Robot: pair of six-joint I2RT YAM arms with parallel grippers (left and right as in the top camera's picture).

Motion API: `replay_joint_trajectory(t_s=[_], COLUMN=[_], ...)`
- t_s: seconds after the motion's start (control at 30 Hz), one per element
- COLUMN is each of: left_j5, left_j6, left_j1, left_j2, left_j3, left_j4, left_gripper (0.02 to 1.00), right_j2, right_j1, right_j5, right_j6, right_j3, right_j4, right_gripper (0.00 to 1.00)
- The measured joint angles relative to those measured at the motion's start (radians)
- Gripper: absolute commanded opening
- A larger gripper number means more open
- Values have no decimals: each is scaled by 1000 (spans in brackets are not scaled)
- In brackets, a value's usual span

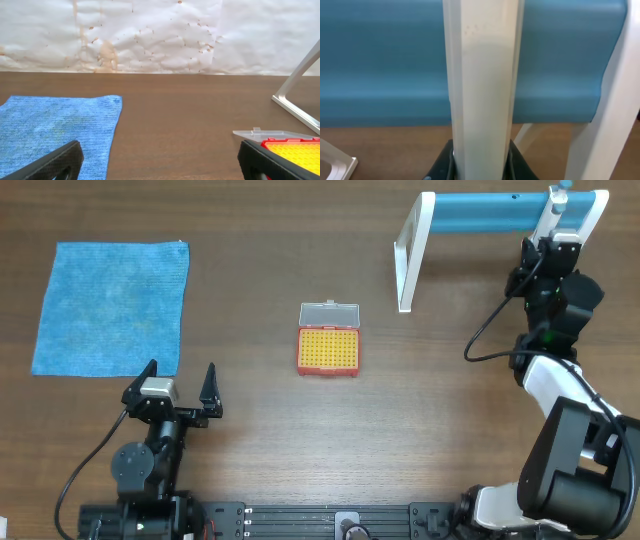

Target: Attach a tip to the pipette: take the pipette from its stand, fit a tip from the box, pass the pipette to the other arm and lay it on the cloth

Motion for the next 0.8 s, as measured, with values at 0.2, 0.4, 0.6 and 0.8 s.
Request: replay_joint_trajectory(t_s=[0.2,0.4,0.6,0.8], left_j5=[0,0,0,0], left_j6=[0,0,0,0], left_j1=[0,0,0,0], left_j2=[0,0,1,1], left_j3=[0,0,0,0], left_j4=[0,0,0,0], left_gripper=[998,998,998,998], right_j2=[-18,-251,-447,-109], right_j1=[1,70,528,782], right_j5=[0,0,-87,-93], right_j6=[0,0,42,275], right_j3=[-3,-123,-439,-442], right_j4=[-1,-4,289,710], right_gripper=[82,80,80,80])
